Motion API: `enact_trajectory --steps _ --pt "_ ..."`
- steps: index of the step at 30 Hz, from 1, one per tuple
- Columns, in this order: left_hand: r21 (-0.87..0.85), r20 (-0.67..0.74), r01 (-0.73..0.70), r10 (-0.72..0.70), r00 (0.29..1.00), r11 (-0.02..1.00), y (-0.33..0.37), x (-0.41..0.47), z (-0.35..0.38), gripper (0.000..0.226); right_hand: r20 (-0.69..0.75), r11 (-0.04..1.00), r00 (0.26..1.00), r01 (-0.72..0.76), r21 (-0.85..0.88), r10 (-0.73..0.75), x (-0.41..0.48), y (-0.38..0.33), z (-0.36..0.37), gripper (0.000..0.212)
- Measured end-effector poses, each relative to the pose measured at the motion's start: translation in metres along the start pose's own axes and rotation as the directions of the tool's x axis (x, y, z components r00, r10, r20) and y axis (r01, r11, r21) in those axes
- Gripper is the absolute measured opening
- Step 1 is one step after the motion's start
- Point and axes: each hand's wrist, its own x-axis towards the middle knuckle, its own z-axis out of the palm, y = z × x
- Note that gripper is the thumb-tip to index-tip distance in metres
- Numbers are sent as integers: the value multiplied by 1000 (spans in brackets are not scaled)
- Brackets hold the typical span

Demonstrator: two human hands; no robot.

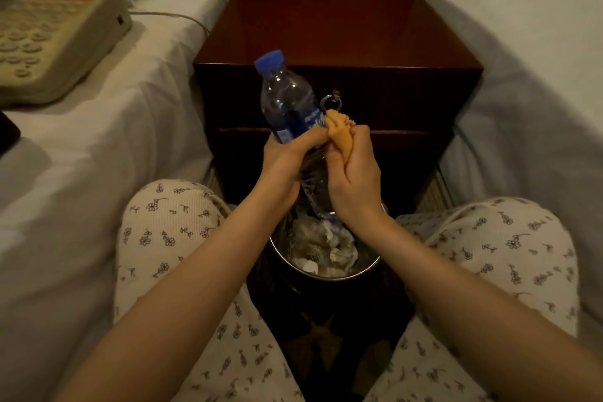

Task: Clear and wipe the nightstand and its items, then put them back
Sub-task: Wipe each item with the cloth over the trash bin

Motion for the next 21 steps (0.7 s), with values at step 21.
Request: enact_trajectory --steps 21 --pt "104 357 -101 57 932 989 11 -7 -7 49 659 448 510 -849 281 552 37 8 -23 30"
